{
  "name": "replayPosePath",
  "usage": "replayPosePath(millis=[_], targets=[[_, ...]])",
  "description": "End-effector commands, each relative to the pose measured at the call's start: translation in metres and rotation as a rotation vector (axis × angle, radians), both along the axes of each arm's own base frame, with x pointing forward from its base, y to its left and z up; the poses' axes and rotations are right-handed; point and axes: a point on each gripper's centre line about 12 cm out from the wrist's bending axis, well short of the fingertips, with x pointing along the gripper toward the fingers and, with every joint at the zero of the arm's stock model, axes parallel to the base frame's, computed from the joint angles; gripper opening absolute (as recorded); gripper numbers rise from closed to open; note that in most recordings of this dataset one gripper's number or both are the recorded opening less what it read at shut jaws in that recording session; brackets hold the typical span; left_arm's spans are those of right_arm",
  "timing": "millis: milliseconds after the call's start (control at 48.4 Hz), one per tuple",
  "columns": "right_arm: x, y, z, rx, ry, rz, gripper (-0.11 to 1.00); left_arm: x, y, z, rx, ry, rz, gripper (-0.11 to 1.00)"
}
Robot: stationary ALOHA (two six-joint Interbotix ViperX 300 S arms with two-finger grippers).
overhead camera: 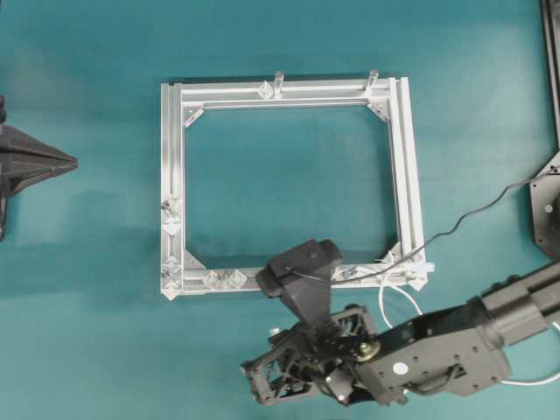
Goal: Move the cable alternately left and right between 8 closely spaced pins so it hooks onto each one.
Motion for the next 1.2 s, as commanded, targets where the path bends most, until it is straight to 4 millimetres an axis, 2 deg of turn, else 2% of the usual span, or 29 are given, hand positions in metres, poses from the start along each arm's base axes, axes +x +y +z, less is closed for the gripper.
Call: replayPosePath(millis=[0,186,414,827,1179], targets=[[0.01,0.002,0.018,0.026,-0.064,0.009,0.16,0.002,0.0,0.007,0.004,-0.018,-0.003,0.0],[0.025,0.002,0.014,0.073,-0.134,0.027,0.16,0.002,0.0,0.005,0.003,-0.01,-0.003,0.0],[0.029,-0.003,0.011,0.076,-0.139,0.02,0.16,0.003,0.0,0.007,0.003,-0.015,-0.003,0.0],[0.036,-0.043,0.003,0.024,-0.109,-0.009,0.16,0.003,0.0,0.008,-0.001,-0.019,-0.002,0.0],[0.034,-0.062,0.0,0.001,-0.085,-0.031,0.16,0.002,0.0,0.005,0.0,-0.012,-0.001,0.0]])
